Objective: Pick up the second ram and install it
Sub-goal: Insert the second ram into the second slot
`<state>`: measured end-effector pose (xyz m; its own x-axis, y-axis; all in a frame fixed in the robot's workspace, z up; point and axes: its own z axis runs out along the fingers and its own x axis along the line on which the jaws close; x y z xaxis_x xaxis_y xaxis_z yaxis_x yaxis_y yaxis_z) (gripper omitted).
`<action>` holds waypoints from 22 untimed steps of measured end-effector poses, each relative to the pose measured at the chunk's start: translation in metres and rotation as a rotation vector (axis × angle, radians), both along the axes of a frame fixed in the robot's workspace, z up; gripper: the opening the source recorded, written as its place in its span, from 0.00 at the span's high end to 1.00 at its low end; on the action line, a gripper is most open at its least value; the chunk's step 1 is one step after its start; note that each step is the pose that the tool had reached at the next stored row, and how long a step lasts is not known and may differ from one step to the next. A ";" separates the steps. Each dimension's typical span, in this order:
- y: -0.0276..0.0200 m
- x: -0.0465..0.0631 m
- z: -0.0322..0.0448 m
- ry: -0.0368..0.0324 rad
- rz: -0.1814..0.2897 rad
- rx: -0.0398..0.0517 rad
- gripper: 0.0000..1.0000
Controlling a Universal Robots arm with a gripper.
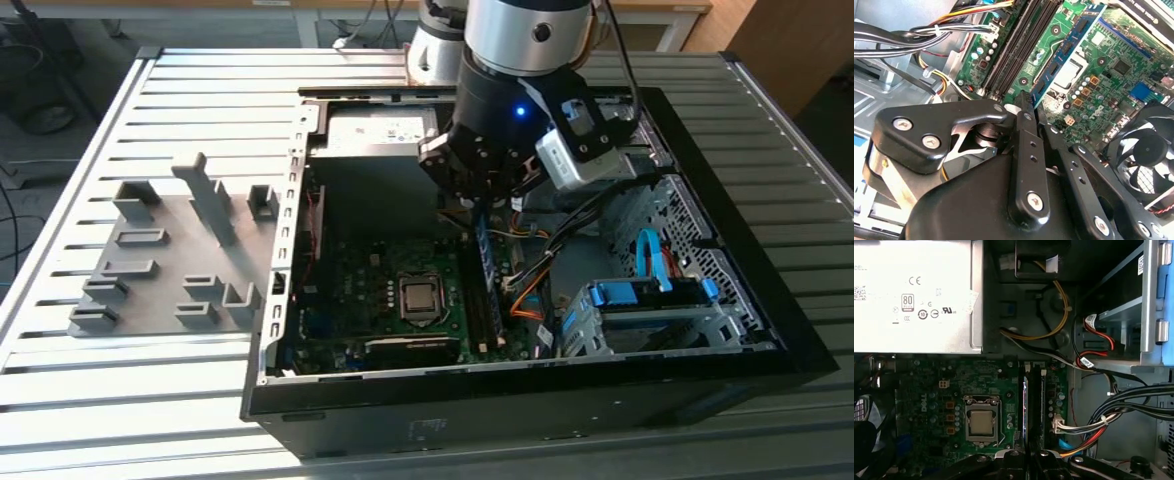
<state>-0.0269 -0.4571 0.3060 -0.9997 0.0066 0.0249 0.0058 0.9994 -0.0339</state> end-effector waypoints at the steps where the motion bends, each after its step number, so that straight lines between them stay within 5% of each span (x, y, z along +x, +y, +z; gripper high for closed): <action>1: 0.0000 0.000 -0.0008 0.0012 -0.001 0.0000 0.86; 12: 0.0000 0.001 -0.0193 0.0021 -0.004 -0.0001 0.86; 22: -0.0001 0.003 -0.0258 0.0028 -0.007 -0.0001 0.86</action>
<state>-0.0237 -0.4572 0.2802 -0.9995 0.0132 0.0277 0.0122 0.9993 -0.0341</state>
